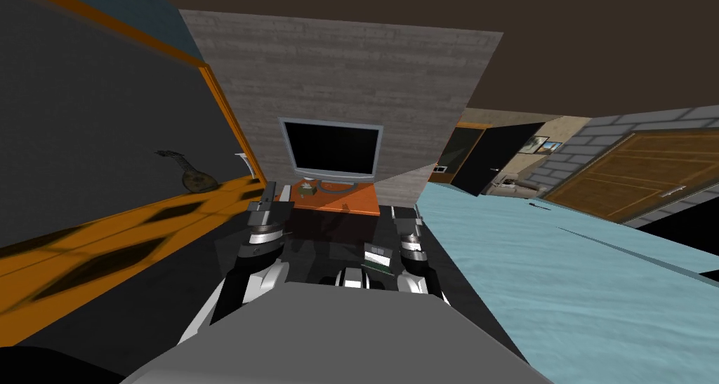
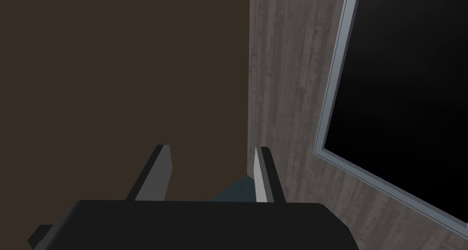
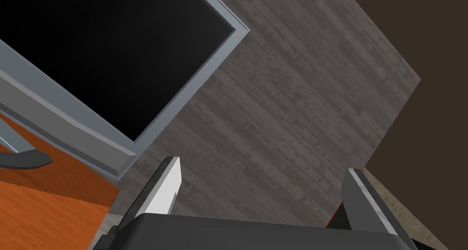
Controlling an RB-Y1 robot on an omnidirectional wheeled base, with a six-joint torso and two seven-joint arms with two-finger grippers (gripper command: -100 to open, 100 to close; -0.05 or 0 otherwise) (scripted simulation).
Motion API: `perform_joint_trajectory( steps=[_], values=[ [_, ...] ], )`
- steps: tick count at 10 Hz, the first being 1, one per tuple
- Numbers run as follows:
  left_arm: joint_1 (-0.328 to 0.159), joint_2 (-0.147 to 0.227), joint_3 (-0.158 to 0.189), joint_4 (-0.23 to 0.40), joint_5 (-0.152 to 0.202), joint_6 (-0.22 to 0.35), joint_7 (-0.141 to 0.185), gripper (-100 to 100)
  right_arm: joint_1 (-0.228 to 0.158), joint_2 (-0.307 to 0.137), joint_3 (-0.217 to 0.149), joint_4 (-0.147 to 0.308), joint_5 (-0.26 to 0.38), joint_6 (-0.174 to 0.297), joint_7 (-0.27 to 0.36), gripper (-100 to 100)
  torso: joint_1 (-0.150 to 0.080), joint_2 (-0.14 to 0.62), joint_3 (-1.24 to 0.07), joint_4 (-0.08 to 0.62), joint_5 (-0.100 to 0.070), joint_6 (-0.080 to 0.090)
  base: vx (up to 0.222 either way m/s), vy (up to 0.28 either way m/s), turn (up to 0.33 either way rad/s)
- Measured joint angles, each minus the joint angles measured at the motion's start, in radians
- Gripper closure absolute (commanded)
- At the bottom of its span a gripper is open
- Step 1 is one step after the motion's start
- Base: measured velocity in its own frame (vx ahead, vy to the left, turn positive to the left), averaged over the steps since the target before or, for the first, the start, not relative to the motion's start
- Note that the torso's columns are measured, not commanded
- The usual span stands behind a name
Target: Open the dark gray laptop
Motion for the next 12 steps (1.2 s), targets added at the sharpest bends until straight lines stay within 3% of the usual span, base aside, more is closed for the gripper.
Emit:
perform_joint_trajectory(
  steps=[12],
  values=[
    [0.0, 0.0, 0.0, 0.0, 0.0, 0.0, 0.0, 0, -0.06, 0.006, 0.116, 0.149, -0.145, 0.041, -0.332, -100, 0.001, 0.0, 0.0, 0.0, 0.0, 0.0, -0.034, -0.011, 0.039]
  ],
)
